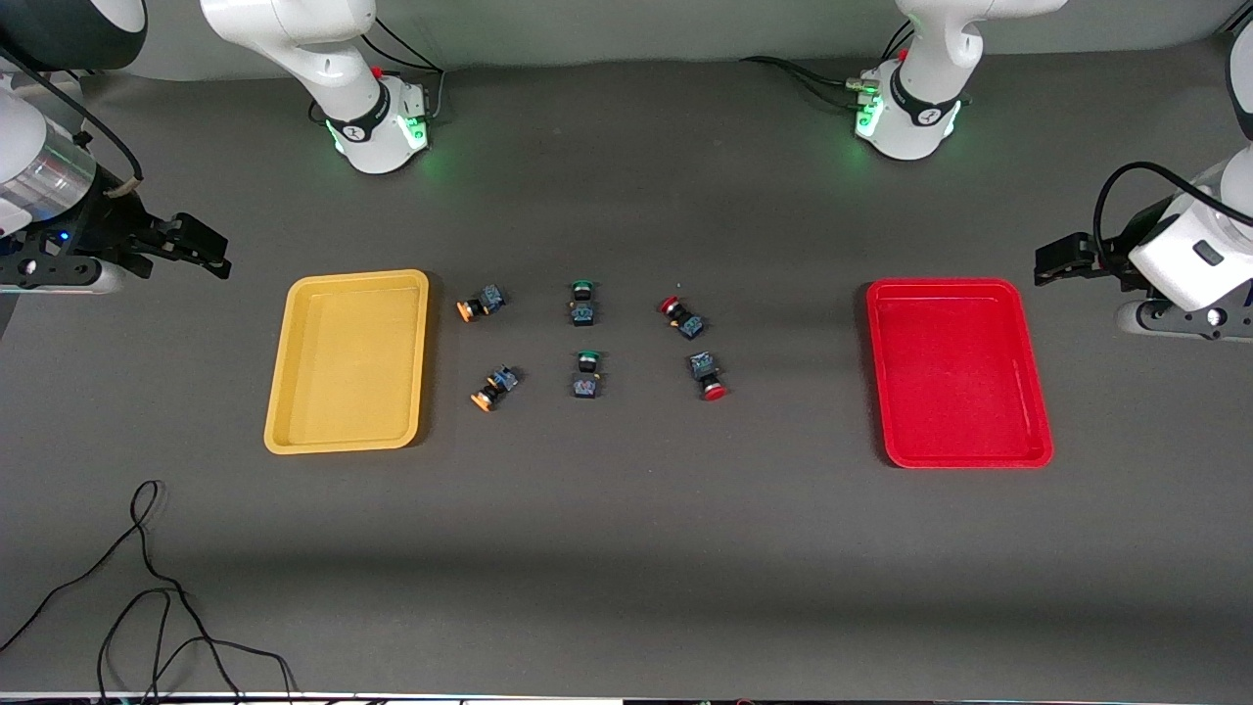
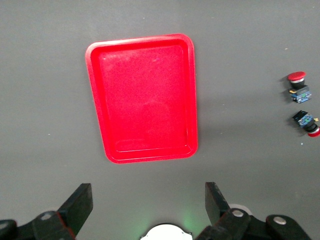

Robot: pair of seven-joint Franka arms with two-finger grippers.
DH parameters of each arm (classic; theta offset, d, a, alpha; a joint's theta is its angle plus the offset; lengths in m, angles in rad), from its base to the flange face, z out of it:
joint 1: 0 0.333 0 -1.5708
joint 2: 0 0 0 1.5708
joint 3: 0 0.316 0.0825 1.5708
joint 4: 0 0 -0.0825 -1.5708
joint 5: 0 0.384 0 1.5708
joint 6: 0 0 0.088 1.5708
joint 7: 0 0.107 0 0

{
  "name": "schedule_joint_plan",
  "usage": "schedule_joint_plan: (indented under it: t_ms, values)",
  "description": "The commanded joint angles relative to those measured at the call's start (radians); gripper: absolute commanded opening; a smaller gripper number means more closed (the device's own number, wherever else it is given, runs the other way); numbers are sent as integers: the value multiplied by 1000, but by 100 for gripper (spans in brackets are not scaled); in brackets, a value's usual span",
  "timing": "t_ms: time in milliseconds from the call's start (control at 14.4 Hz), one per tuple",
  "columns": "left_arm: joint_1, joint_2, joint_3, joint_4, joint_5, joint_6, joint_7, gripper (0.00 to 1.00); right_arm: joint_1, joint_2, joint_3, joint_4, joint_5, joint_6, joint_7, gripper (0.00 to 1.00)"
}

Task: Place red and yellow buttons in trays
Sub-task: 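Reach the right gripper to an orange button while the left reaches red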

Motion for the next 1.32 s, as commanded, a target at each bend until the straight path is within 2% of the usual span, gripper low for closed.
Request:
schedule_joint_plan:
  t_ms: [0, 348, 557, 697, 766, 905, 975, 1045, 1114, 1254]
  values:
    - [-12, -5, 4, 6, 29, -11, 23, 100, -6, 10, -5, 22, 2, -21, -46, 100]
    - [-12, -1, 4, 8, 29, -6, 27, 100, -8, 42, -5, 26, 11, -21, -37, 100]
    - [-12, 1, 4, 11, 21, 0, 27, 100, 3, 100, 8, 26, 67, -6, 28, 100]
    - [-12, 1, 4, 9, 16, 2, 27, 100, 1, 157, 39, 19, 139, 28, 87, 100]
    - [-16, 1, 3, 8, 15, 2, 26, 100, 1, 190, 62, 22, 167, 45, 101, 100]
    - [-30, -5, 1, -24, 12, 23, 21, 100, -6, 235, 183, 29, 212, 74, 224, 100]
    - [-59, -25, 1, -69, 10, 47, 9, 100, 3, 266, 241, 22, 197, 106, 365, 100]
    - [-85, -51, 1, -119, 10, 84, -29, 100, 1, 302, 320, 9, 154, 137, 510, 100]
    - [-125, -65, 1, -162, 10, 112, -98, 100, 0, 338, 373, 3, 96, 154, 607, 100]
    - [-232, -67, 1, -216, 10, 143, -234, 100, 0, 376, 392, -32, 77, 158, 700, 100]
